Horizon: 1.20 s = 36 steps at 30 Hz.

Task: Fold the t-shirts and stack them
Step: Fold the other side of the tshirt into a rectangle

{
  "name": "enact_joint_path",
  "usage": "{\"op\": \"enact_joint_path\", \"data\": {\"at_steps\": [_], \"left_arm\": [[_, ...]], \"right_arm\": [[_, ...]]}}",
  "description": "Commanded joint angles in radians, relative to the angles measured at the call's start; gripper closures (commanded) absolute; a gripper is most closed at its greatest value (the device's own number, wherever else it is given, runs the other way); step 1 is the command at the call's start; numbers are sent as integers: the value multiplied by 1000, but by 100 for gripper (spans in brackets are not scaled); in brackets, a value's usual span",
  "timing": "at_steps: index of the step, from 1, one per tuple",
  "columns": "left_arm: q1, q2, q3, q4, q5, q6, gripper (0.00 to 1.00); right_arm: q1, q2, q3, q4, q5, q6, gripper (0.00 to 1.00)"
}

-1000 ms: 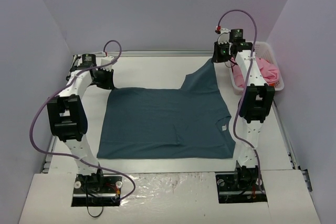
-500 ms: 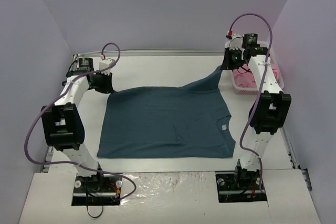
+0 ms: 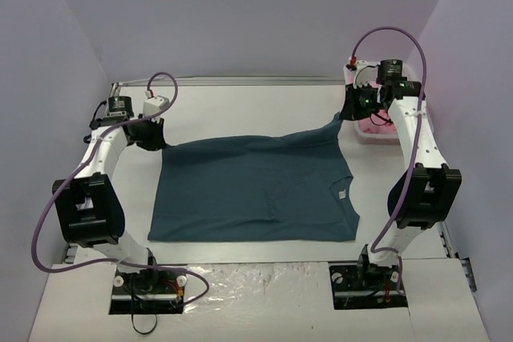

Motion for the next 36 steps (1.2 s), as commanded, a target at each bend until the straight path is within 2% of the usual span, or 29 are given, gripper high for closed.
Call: {"op": "enact_joint_path", "data": {"at_steps": [1,9,36], "left_arm": [[19,-64,-24,3,13,60,98],[65,-101,-80,5,51,86,98],[81,-209,-161,-43,70,157,98]], "right_arm": [[-5,-70,-50,-73,-16,-52,100],[-5,-158,-138,-116,14,-93,100],[-7,-326,-273,-226,53,-182,100]]}}
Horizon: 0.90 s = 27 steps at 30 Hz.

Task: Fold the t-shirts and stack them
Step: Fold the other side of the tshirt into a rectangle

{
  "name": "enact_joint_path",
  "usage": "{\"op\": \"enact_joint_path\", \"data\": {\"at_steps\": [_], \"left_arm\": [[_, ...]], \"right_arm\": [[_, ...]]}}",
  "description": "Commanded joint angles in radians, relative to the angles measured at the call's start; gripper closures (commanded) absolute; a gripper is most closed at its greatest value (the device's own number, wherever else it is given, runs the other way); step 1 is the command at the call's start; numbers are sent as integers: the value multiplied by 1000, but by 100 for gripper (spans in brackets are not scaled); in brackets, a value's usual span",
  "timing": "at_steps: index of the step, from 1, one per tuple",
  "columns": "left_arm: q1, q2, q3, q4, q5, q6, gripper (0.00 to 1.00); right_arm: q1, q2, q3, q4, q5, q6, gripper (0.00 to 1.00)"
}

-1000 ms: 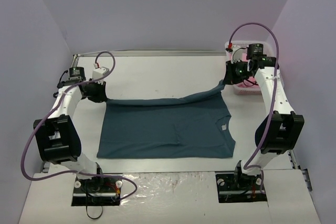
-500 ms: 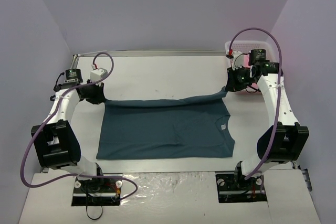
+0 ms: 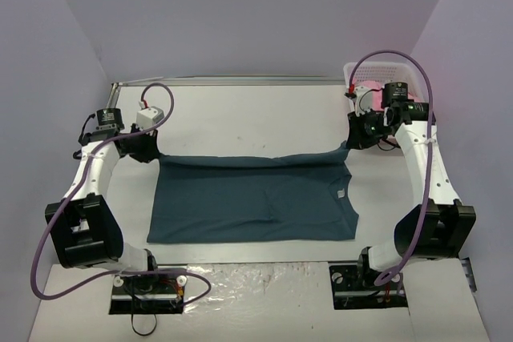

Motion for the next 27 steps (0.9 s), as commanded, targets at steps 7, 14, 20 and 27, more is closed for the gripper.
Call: {"op": "enact_joint_path", "data": {"at_steps": [7,14,20,27], "left_arm": [[15,-71,-33,-36,11,56,98],[16,-98,-59,-39,-9,69,98],[16,-126,-79,-39,-11,76,98],[16,-141,-103,-41,-7,97,98]], "right_arm": [[-5,-82,-47,-68,26,-45,100],[-5,-102,-68,-86,41,-67,100],[-7,-121,-80,-94,61,-81,100],[-9,-124,-111,-105,62,-101,100]]}}
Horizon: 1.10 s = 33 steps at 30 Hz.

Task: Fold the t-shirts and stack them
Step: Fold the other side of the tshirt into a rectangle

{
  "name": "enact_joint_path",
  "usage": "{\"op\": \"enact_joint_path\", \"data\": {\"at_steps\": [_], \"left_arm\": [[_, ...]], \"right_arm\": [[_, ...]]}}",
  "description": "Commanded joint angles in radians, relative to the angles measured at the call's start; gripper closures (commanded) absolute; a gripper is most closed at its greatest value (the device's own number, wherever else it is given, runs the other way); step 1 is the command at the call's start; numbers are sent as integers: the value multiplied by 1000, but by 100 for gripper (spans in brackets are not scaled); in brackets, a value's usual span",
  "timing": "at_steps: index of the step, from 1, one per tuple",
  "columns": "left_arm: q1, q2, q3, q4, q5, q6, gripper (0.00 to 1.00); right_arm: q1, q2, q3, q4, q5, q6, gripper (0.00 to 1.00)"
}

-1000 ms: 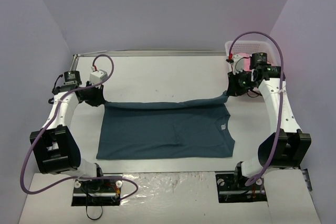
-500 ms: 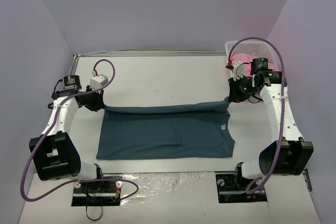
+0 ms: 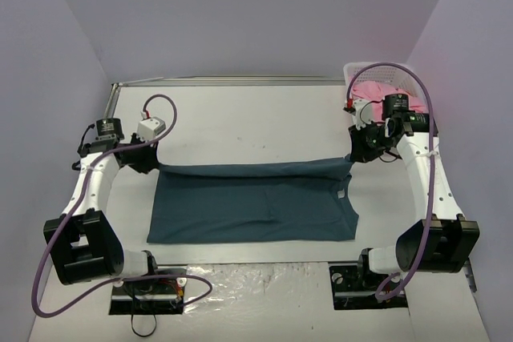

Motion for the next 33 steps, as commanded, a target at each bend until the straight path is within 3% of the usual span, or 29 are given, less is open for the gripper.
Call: {"op": "enact_joint_path", "data": {"at_steps": [1,22,31,33], "left_arm": [[11,-39,-17,-9,9,41,98],[9,-2,-127,37,-31,113,97],[3,18,-127,28,-28,128,78],[3,19,-119,25,-37,127,77]], "right_arm": [[-7,-26,-24,-46,13,-23,100],[-4,24,-91,-61,-24,-62,100],[6,63,-123,-64,-38,-84,100],[12,77,-130,-64,-43,-92,100]]}}
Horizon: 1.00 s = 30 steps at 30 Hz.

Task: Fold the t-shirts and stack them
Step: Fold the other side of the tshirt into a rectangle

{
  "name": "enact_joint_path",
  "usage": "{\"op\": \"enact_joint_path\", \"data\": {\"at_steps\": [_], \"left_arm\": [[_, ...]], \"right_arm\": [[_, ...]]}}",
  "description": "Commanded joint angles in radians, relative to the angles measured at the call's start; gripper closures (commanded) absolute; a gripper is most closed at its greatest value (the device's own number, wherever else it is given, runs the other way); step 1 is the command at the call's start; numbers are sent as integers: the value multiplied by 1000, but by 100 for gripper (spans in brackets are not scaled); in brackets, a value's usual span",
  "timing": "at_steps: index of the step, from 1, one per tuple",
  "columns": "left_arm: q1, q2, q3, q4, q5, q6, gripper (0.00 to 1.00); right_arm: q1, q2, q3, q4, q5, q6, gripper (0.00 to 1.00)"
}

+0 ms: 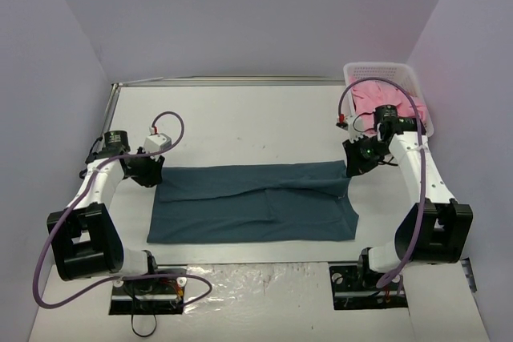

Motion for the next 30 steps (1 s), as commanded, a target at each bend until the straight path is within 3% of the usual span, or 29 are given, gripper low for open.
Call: {"op": "enact_joint_path", "data": {"at_steps": [1,16,18,22,25,30], "left_arm": [[2,-6,16,-6,3,23,77],[1,-29,38,1,17,-26,77],[1,-30,38,1,20,-29,77],[-1,-36,33,4,24,-35,77],[-3,-39,31,6,24,-41,76],[-6,-39,27,15,23,-52,76]], "right_arm": [[11,28,-16,-45,-26,-27,100],[87,115,-17,-189,-26,-186,98],[103,140,-28,-227,-9,-223,89],[136,178,-37,-293,9,-281,58],[155,192,-24,-290,46,-287,52],[155,253,73,-266,4,-262,53]]}}
